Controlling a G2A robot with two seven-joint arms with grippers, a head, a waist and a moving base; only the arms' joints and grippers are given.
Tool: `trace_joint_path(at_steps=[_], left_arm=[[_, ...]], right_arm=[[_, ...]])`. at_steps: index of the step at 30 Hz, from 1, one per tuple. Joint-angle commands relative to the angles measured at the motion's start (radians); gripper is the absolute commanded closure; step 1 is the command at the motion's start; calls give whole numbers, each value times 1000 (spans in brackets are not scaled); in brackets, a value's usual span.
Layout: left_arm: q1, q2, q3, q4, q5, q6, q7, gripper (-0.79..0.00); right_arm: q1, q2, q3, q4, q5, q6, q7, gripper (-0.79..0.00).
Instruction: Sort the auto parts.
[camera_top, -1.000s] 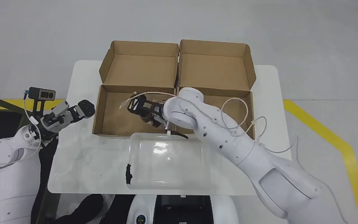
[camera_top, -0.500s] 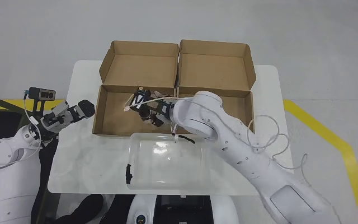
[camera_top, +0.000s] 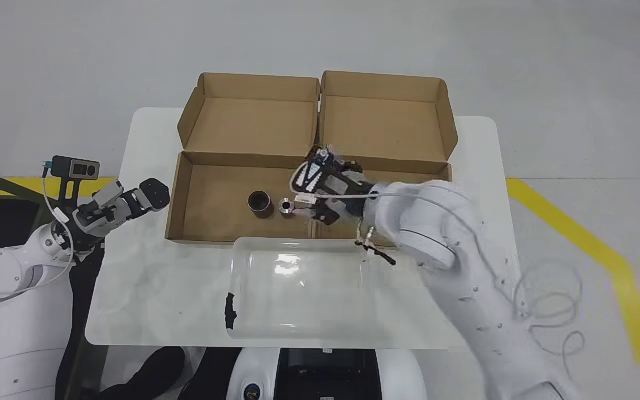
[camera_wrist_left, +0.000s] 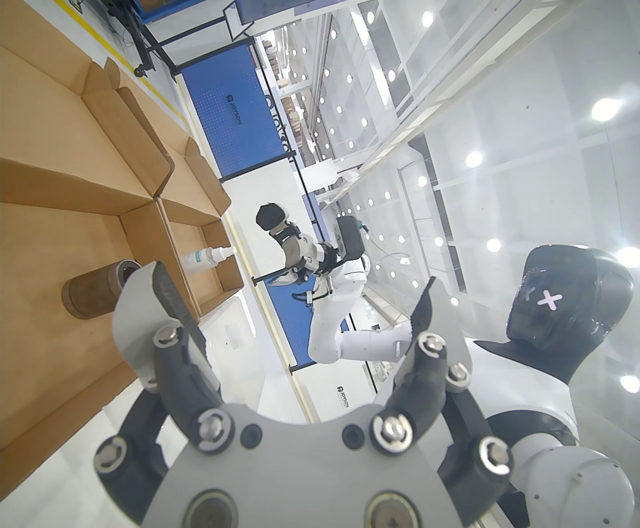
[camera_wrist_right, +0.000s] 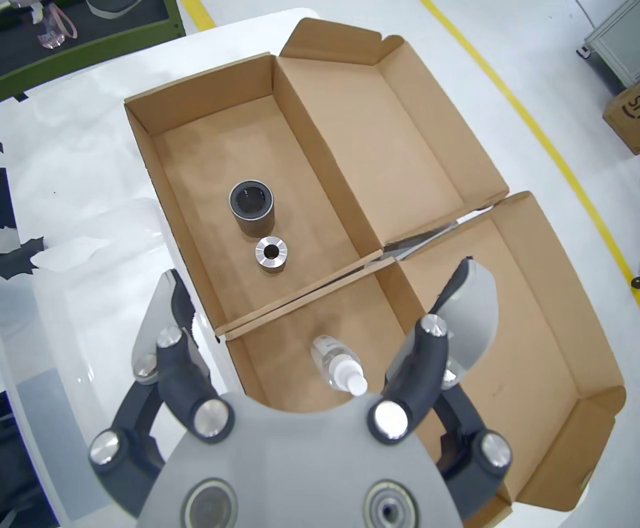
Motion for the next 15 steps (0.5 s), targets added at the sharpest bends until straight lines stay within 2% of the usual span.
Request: trace_joint_path(at_steps=[1, 15], left_arm=[[0, 0, 0, 0, 0, 0, 0, -785], [0, 0, 0, 0, 0, 0, 0, -785]], right_arm=[[-49, 12, 58, -39, 10, -28, -20, -785], [-403, 78, 442, -208, 23, -178, -270, -785]])
